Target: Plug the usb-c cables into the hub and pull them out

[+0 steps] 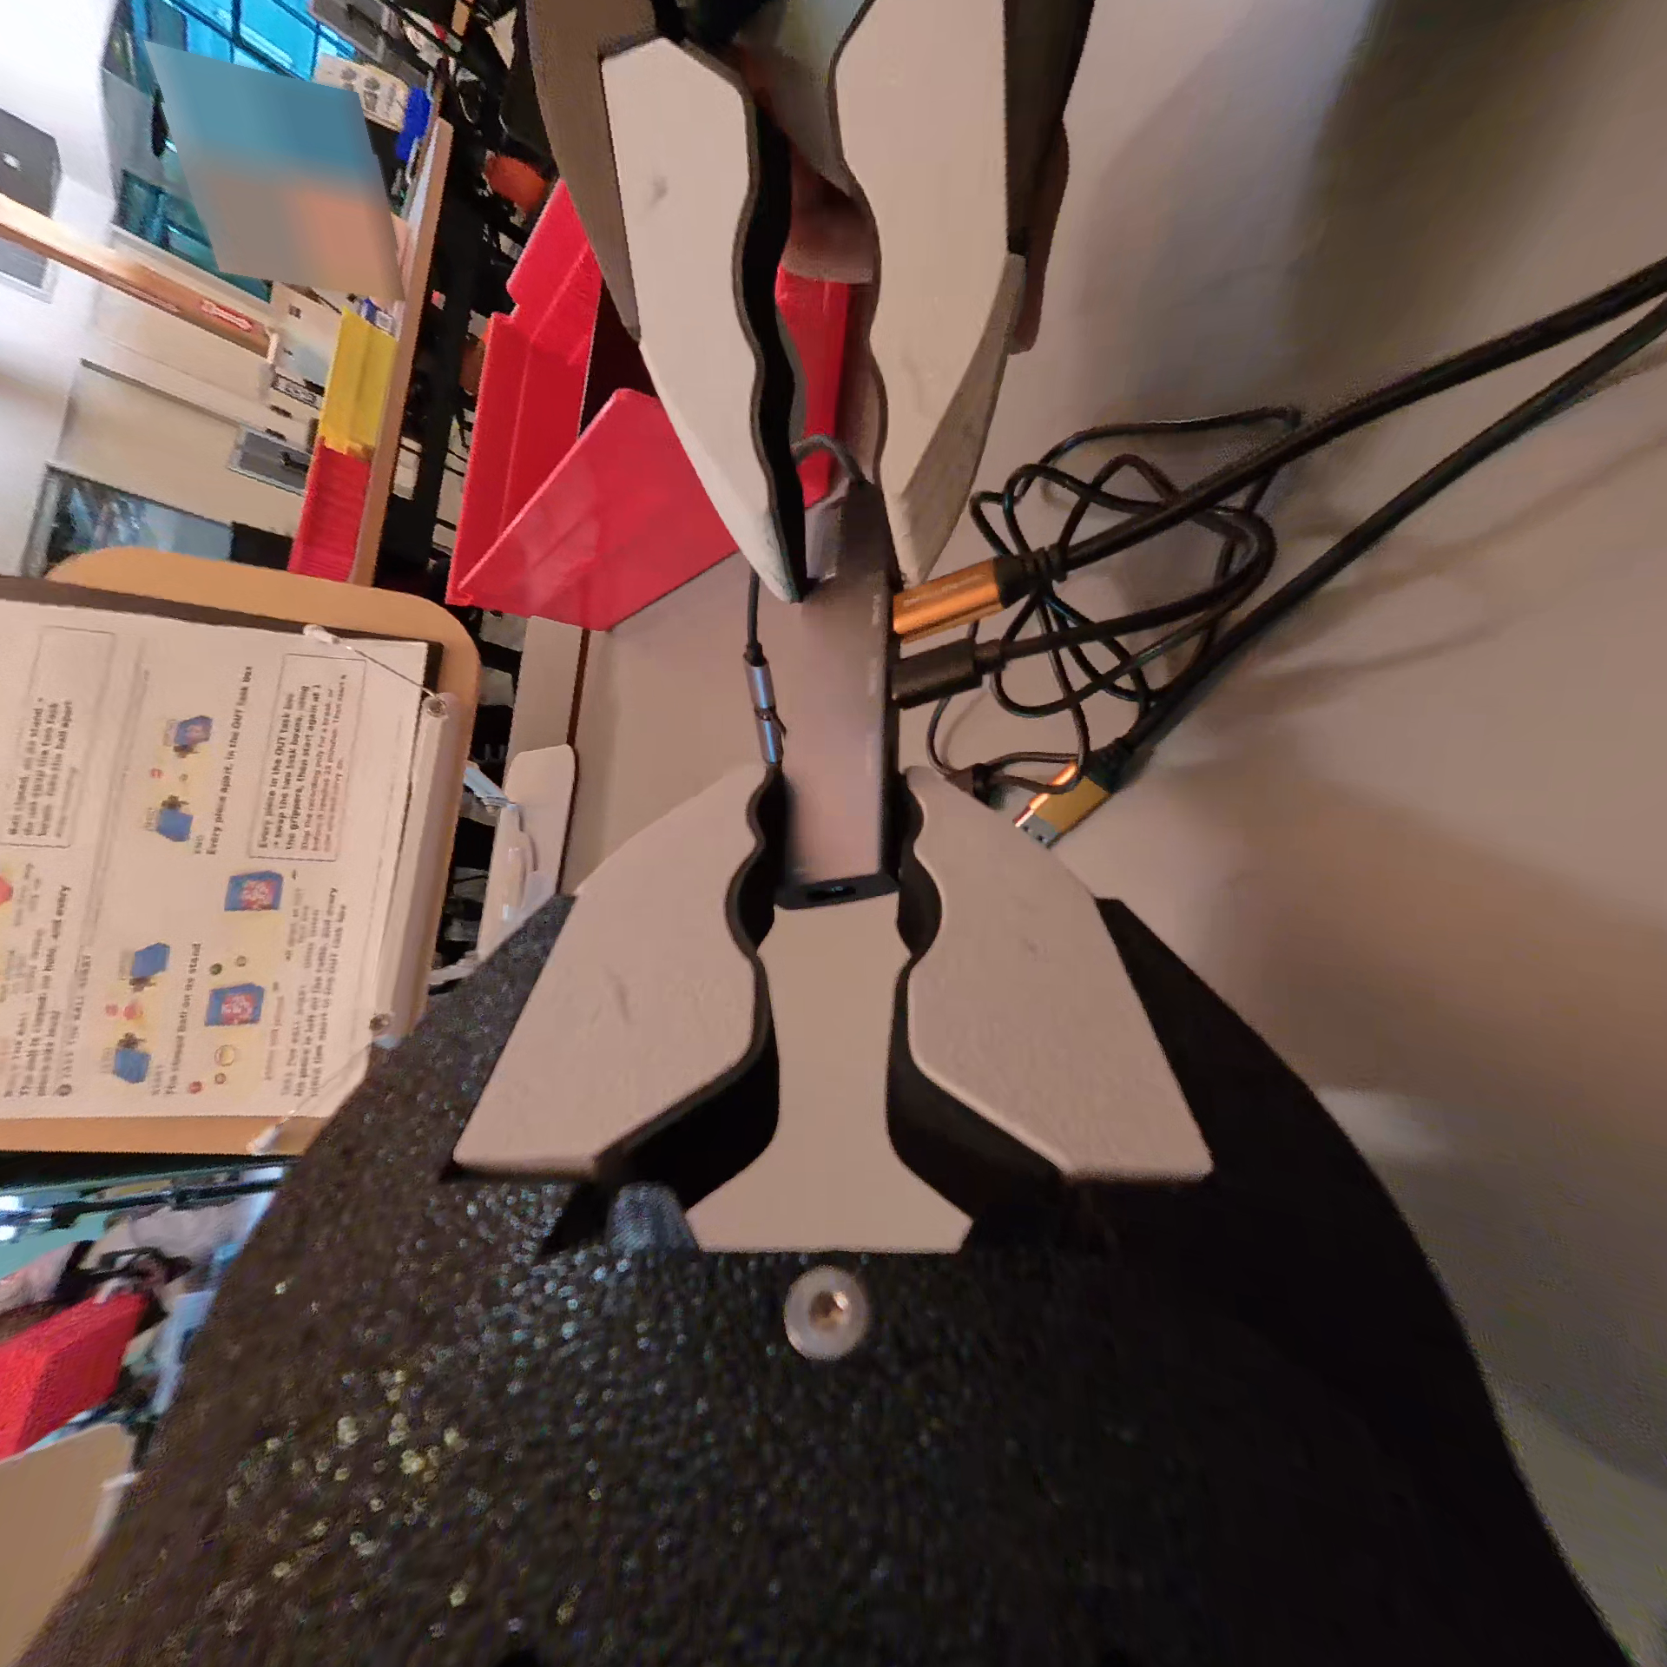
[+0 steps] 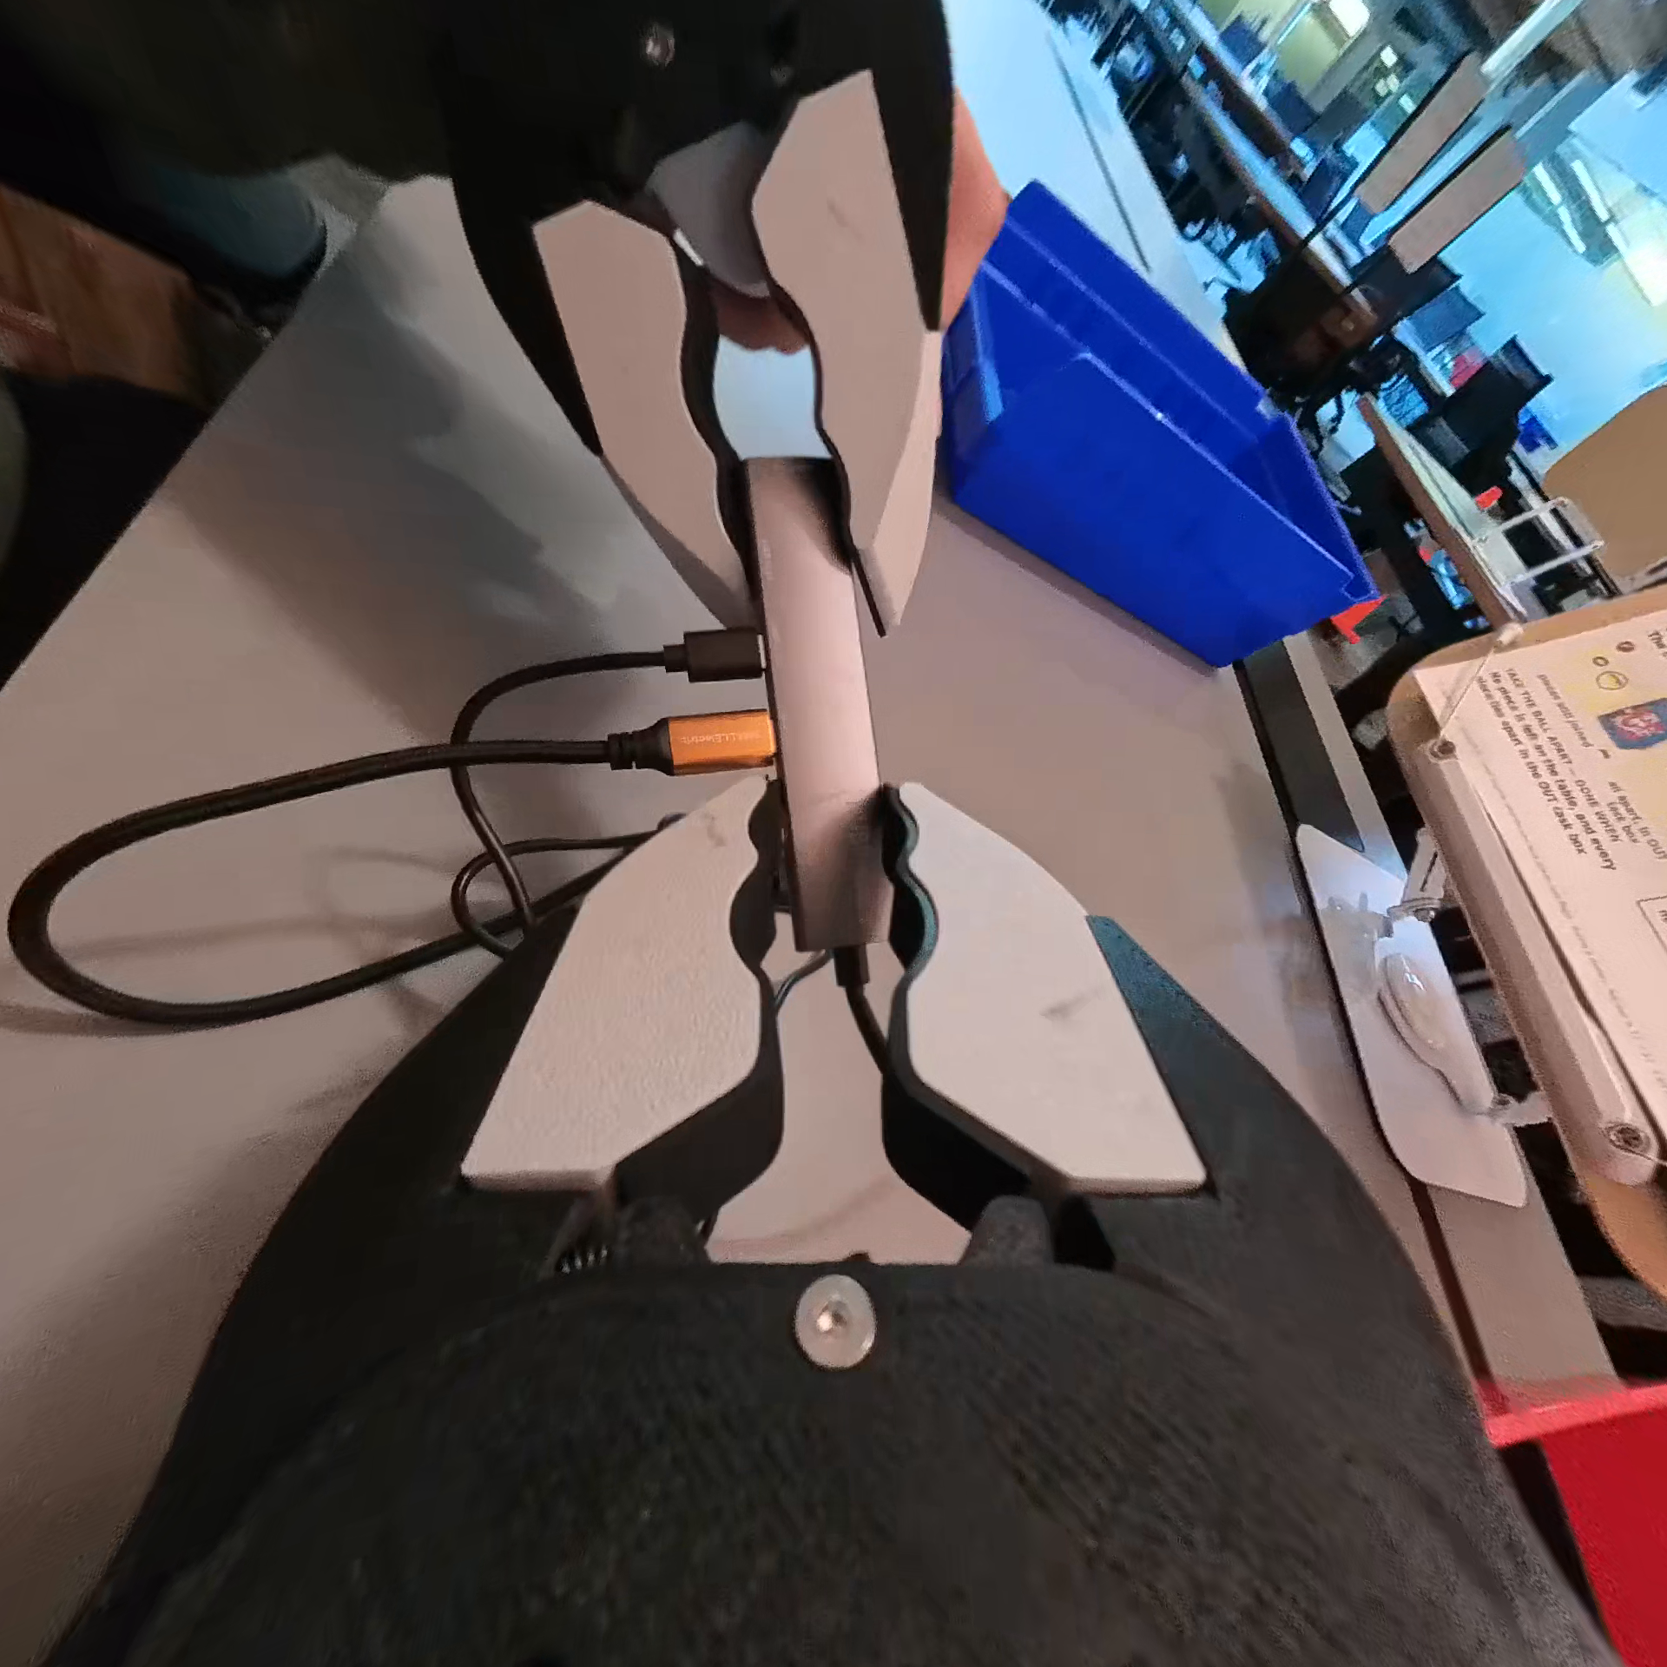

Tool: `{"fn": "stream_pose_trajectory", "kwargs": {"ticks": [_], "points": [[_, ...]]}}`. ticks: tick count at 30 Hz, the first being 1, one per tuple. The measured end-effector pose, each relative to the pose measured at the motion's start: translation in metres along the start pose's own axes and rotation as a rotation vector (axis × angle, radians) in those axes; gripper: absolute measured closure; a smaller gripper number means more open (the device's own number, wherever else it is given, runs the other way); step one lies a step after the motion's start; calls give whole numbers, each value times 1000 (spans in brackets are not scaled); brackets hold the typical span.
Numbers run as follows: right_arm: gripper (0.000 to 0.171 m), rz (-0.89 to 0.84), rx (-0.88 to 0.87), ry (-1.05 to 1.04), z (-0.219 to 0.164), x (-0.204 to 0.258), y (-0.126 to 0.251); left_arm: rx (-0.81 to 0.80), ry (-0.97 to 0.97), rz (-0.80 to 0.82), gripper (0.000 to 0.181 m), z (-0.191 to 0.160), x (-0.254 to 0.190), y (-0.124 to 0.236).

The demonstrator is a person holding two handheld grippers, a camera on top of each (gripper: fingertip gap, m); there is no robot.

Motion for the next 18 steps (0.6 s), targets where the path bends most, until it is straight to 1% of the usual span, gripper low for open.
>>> {"fn": "stream_pose_trajectory", "kwargs": {"ticks": [3,7,8,9,11,13,14,15,16,18], "points": [[150,-32,42,75,3,-1,0,1,127,-62,158,-3,-1,1],[151,-77,109,207,6,-2,1,-51,386,-186,156,-1,-2,3],[164,-77,119,228,7,-1,1,-41,416,-183,155,-3,-1,3],[171,-121,119,234,10,-6,2,-16,431,-175,155,-6,0,1],[170,-183,63,225,19,-13,7,9,427,-195,156,-9,-7,-3],[168,-159,34,178,17,-13,8,-1,409,-166,157,-9,-12,-6],[167,-128,72,160,8,-10,7,0,407,-152,157,-10,-13,-8],[151,-109,116,145,-2,-8,5,-2,406,-139,157,-10,-13,-8],[140,-97,142,127,-9,-6,3,-15,404,-122,157,-10,-12,-8],[133,-74,146,92,-16,-3,-4,-41,389,-108,157,-7,-10,-6]]}}
Point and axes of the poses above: each gripper's, where its closed fingertips meet, y back along the fingers, z out of its top, x = y × z across the jaws, the point moved 4 cm from there along y, back along the fingers, and after that the axes turned 7 degrees about z, right-handed, at the moved point
